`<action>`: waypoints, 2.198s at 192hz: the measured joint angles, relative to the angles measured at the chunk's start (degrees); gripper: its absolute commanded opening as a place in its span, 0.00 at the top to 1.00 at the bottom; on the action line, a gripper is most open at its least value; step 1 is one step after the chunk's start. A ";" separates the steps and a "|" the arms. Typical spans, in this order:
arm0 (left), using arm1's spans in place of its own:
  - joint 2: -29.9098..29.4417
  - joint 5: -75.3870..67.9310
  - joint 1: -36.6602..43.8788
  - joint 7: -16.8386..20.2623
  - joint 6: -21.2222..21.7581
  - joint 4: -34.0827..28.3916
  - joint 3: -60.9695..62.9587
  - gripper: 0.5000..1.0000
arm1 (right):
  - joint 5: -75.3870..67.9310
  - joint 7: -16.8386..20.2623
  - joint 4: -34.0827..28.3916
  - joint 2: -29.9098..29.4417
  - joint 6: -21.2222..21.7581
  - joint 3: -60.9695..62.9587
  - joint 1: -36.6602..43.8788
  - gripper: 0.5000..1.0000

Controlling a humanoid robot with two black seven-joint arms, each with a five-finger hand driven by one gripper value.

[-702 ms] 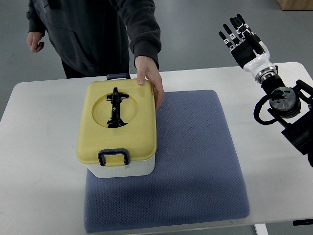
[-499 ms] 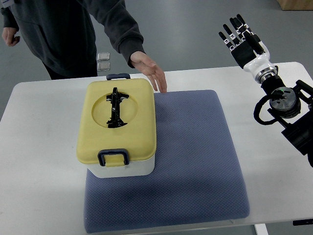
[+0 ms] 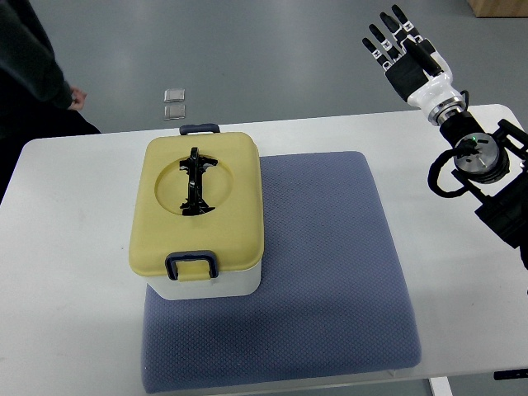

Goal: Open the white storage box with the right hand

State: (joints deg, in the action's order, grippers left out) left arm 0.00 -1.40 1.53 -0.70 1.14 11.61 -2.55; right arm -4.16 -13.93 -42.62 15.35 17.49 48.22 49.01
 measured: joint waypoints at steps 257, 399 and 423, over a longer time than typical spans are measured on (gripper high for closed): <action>0.00 -0.01 -0.04 0.00 -0.09 1.57 0.00 0.00 | 90.53 -0.57 -22.51 1.87 0.46 -27.22 25.15 0.14; 0.00 -0.01 -0.04 0.00 -0.09 1.63 0.00 0.00 | 90.64 -0.19 -20.52 -6.54 -8.97 -27.04 17.46 0.28; 0.00 -0.01 -0.04 0.00 -0.09 1.57 0.00 0.00 | 90.64 -0.13 -20.34 -7.50 -9.90 -27.04 17.11 0.56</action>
State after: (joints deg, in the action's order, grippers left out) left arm 0.00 -1.41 1.49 -0.70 1.05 13.19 -2.55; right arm 86.48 -14.07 -62.96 7.85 7.59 21.18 66.12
